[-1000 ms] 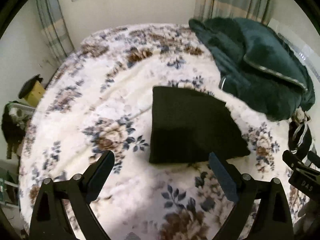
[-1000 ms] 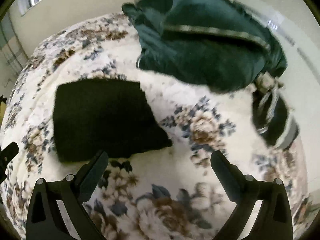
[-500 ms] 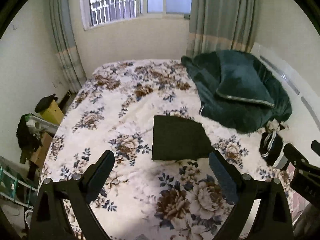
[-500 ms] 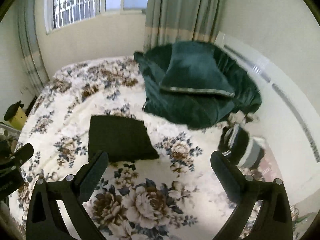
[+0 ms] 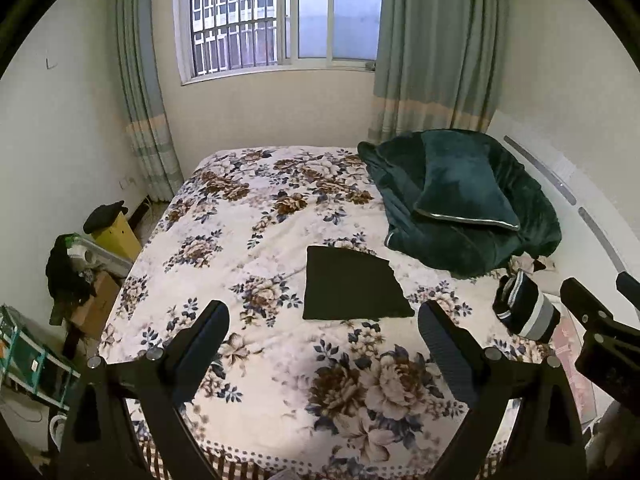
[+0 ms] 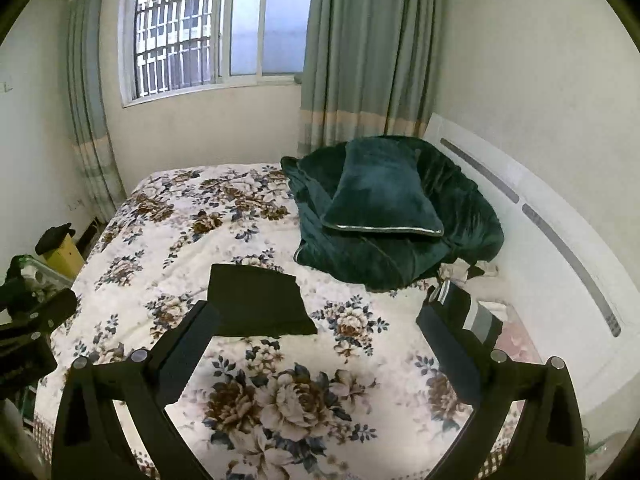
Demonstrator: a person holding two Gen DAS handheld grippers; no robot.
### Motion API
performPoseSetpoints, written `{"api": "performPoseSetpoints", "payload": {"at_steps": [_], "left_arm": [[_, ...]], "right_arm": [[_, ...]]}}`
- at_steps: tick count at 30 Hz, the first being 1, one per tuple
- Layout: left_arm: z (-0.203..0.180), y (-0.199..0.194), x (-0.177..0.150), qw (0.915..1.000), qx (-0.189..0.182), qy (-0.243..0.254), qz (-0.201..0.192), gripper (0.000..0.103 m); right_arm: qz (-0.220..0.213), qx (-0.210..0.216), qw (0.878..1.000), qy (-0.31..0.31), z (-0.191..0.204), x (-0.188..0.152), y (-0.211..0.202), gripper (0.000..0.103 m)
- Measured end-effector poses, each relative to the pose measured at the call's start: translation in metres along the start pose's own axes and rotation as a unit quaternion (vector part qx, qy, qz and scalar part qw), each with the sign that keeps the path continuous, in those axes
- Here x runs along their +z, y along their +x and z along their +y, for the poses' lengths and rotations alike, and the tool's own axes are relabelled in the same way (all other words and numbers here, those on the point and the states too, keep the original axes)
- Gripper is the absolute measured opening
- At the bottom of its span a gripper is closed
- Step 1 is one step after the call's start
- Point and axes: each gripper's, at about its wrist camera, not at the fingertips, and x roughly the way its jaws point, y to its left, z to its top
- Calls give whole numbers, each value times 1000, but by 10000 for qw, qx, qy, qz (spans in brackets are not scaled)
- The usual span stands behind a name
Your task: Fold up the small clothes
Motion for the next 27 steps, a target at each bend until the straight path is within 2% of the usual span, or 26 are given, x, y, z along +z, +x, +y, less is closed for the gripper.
{"api": "performPoseSetpoints", "payload": {"at_steps": [8, 10, 13, 27], "left_arm": [[-4, -14, -8, 10000, 23, -28, -66, 97], [-5, -16, -8, 10000, 45, -19, -73, 103], [-7, -19, -8, 9998, 109, -6, -147, 103], [-4, -24, 5, 9996, 169, -30, -221, 103]], "right_arm": [[-91, 105, 9999, -36, -4, -3, -29, 103], [-65, 152, 9999, -46, -5, -4, -30, 103], [20, 269, 9996, -43, -7, -3, -28, 103], [-94, 352, 9993, -97, -7, 3, -26, 103]]}}
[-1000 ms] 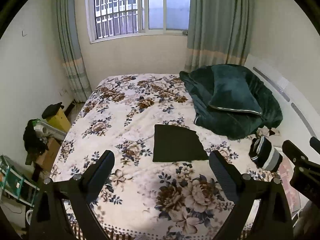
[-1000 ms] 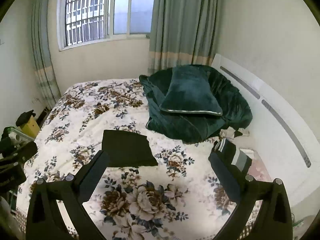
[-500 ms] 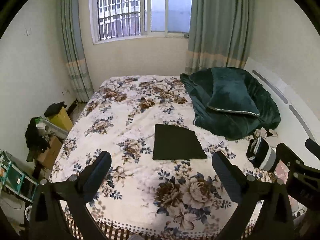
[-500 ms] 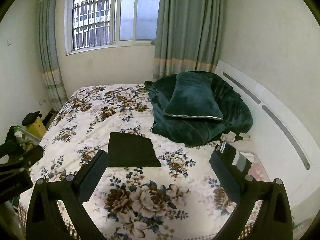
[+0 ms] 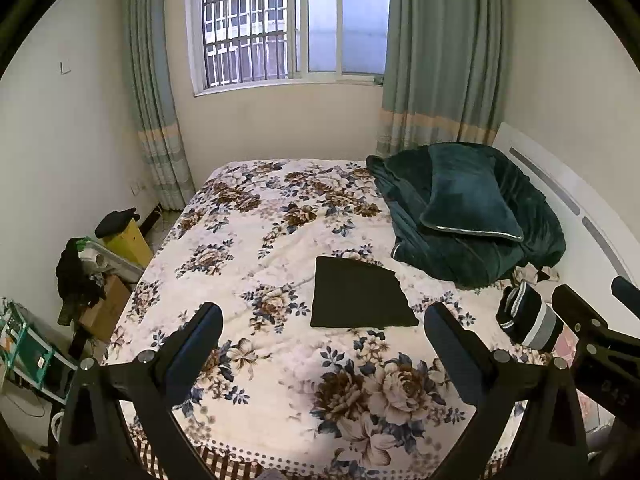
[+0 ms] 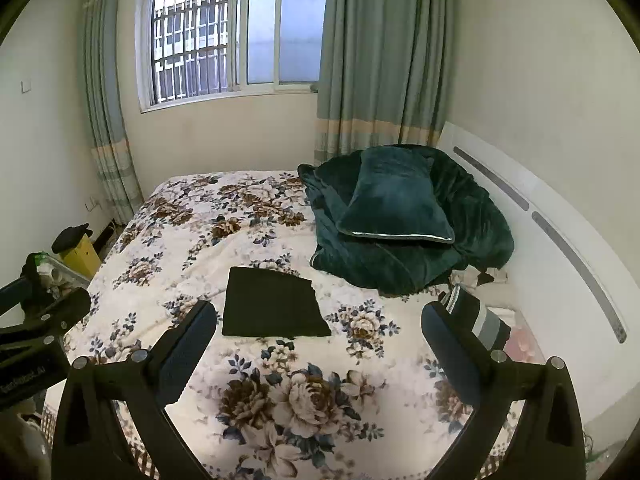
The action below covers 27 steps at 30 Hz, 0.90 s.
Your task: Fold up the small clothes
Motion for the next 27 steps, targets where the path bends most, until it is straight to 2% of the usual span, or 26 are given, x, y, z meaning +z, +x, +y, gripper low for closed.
{"api": "performPoseSetpoints", "payload": {"at_steps": [27], "left_arm": [[-3, -6, -5, 9999, 23, -112, -62, 103]], "right_arm": [[15, 41, 10000, 7, -2, 5, 1, 103]]}}
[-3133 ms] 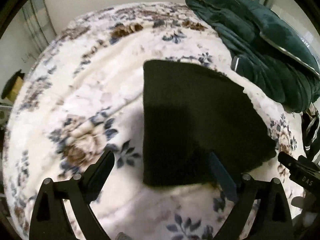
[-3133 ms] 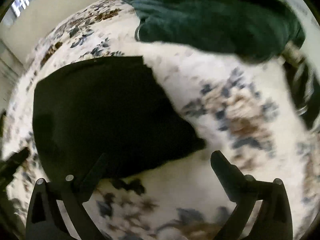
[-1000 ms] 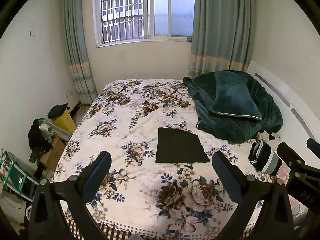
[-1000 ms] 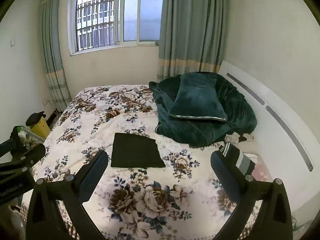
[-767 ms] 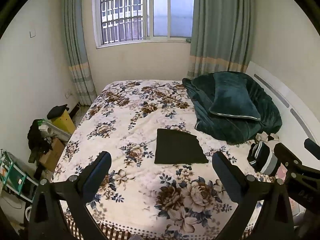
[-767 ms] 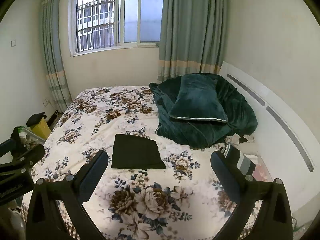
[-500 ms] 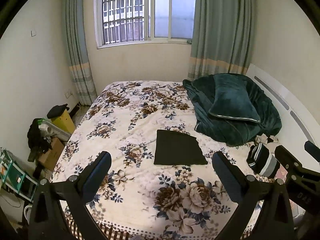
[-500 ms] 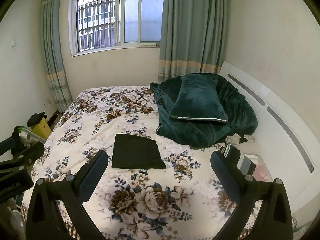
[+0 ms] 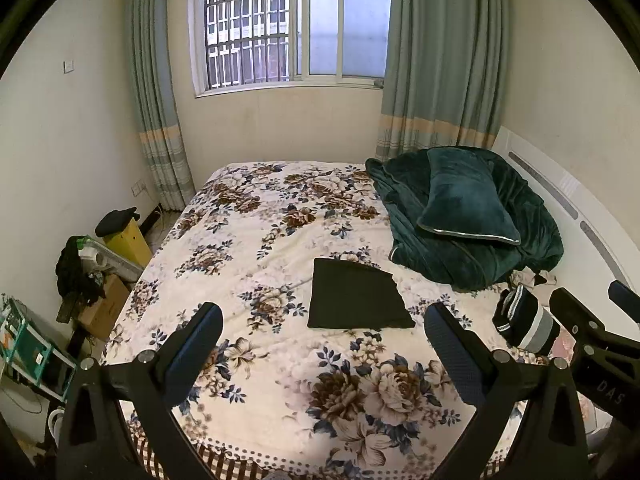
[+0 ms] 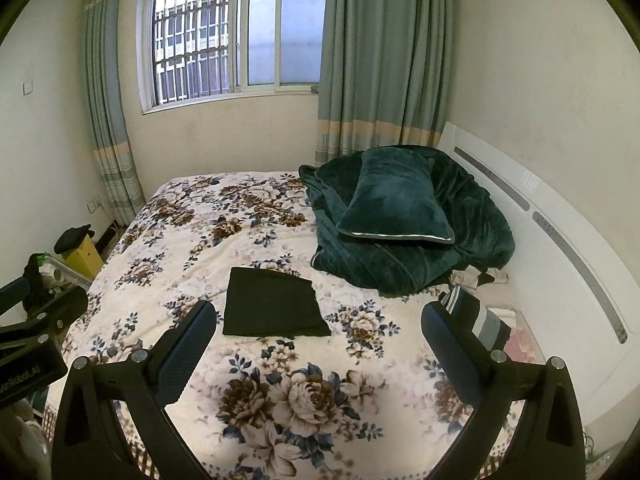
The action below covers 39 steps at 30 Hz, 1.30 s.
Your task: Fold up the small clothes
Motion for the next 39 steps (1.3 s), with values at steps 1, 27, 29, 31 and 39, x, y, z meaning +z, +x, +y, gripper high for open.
{"api": "performPoseSetpoints", "payload": {"at_steps": [1, 27, 29, 31, 39], "left_arm": [[0, 0, 0, 10000, 8, 9, 0, 103], [0, -8, -10, 10000, 62, -35, 2, 103], [0, -8, -11, 10000, 65, -40, 2, 103], [0, -9, -11, 10000, 67, -34, 8, 103], [0, -8, -11, 10000, 59, -26, 9, 103]], "right_arm": [[-3, 7, 10000, -6, 0, 0, 0, 103], [14, 16, 10000, 26, 5, -1, -6, 103], [11, 5, 10000, 42, 5, -2, -7, 103], [2, 10, 10000, 41, 6, -2, -6, 103], [9, 8, 10000, 37, 6, -5, -9, 103]]}}
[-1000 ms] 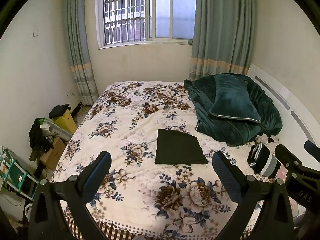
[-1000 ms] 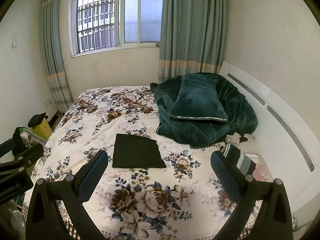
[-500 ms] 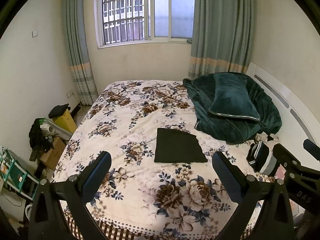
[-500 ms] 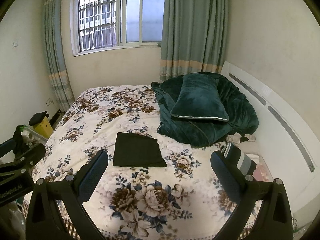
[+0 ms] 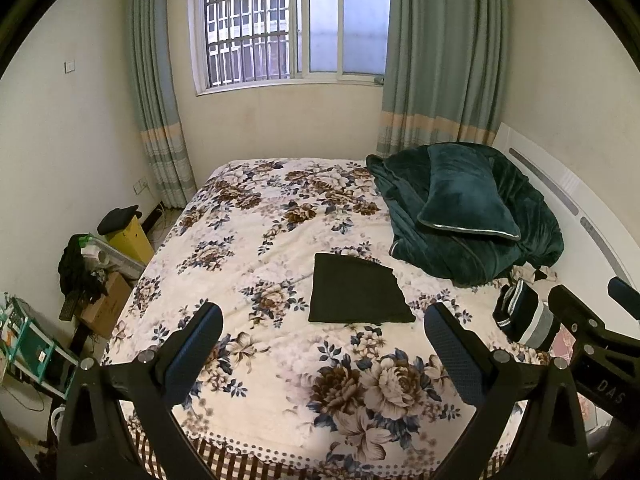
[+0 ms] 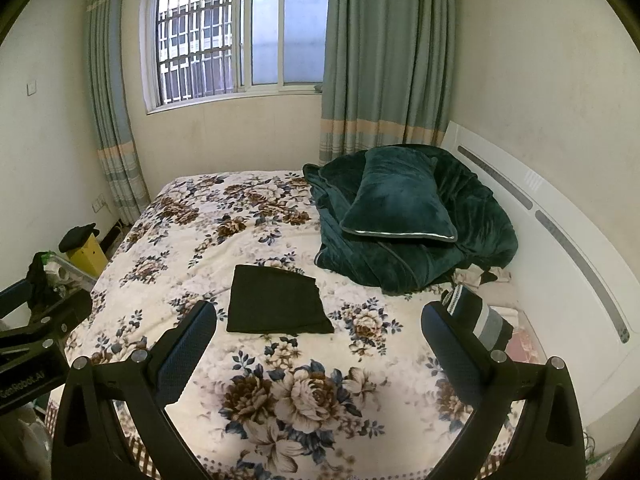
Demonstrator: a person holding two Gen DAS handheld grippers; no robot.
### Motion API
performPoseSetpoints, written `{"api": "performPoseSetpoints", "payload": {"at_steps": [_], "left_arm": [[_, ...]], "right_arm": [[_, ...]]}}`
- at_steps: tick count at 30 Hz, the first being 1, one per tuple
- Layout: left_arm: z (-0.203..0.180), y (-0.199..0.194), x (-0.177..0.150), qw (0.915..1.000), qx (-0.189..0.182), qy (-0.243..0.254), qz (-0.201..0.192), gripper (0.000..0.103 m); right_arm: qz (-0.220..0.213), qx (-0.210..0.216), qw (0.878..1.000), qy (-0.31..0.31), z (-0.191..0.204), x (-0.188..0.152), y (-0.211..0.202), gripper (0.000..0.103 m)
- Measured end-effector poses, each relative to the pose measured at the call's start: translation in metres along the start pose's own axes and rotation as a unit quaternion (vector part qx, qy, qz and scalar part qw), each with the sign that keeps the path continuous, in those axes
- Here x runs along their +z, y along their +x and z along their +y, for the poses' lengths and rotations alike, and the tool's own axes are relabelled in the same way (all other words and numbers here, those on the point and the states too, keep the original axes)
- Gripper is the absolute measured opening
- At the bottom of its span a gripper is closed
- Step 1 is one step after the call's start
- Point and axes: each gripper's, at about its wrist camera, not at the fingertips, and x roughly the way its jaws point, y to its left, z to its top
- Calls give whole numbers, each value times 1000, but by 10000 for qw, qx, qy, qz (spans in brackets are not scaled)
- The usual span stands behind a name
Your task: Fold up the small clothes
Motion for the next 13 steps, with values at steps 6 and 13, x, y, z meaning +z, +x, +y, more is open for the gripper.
{"api": "performPoseSetpoints", "payload": {"at_steps": [6, 13], "left_arm": [[0, 0, 0, 10000, -4, -1, -2, 103], [0, -3, -7, 10000, 39, 15, -55, 103]], "right_arm": [[-4, -1, 10000, 16, 0, -1, -1, 103], [-6, -8, 10000, 14, 1, -1, -1, 103]]}}
